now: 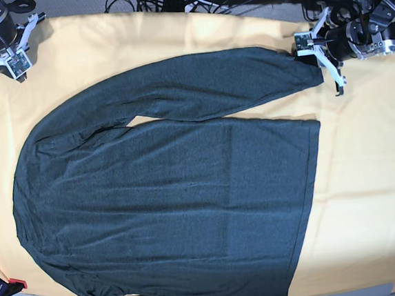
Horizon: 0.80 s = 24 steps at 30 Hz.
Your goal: Fold the T-shirt properly
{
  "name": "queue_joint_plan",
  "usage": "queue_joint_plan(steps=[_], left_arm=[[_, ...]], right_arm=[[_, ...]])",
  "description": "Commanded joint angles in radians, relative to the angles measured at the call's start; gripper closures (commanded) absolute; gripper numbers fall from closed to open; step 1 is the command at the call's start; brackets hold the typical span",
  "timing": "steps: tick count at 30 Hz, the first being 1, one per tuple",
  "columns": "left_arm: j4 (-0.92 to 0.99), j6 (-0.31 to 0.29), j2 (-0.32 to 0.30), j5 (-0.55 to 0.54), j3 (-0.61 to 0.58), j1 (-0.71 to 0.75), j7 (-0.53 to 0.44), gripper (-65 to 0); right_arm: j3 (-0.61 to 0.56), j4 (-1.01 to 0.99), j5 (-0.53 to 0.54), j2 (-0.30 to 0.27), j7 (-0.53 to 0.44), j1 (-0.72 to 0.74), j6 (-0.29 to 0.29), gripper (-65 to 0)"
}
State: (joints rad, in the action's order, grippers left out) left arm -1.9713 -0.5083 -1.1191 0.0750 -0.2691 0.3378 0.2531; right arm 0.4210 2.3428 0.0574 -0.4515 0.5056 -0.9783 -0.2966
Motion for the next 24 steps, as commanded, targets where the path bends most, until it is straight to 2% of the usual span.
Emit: queue_joint_plan(steps=[1, 18, 21, 24], left_arm=[[-0.027, 0.02, -0.026, 0.0, 0.01, -0.021, -0.008, 0.0], [-0.092, 0.021, -0.026, -0.002, 0.01, -0.037, 0.018, 0.0], [-0.093, 0.054, -0.026, 0.002, 0.01, -0.04, 0.017, 0.0], [-0.112, 0.08, -0.026, 0.001, 0.01, -0.076, 0.018, 0.0]], right_arm=[[0.007, 0.013, -0.005, -0.011, -0.014, -0.008, 0.009, 0.0], [0.007, 0.013, -0.005, -0.011, -0.015, -0.008, 0.008, 0.0], [0.007, 0.013, -0.005, -0.011, -0.015, -0.008, 0.0, 0.0], [0.007, 0.013, -0.005, -0.012, -0.024, -0.007, -0.036, 0.0]])
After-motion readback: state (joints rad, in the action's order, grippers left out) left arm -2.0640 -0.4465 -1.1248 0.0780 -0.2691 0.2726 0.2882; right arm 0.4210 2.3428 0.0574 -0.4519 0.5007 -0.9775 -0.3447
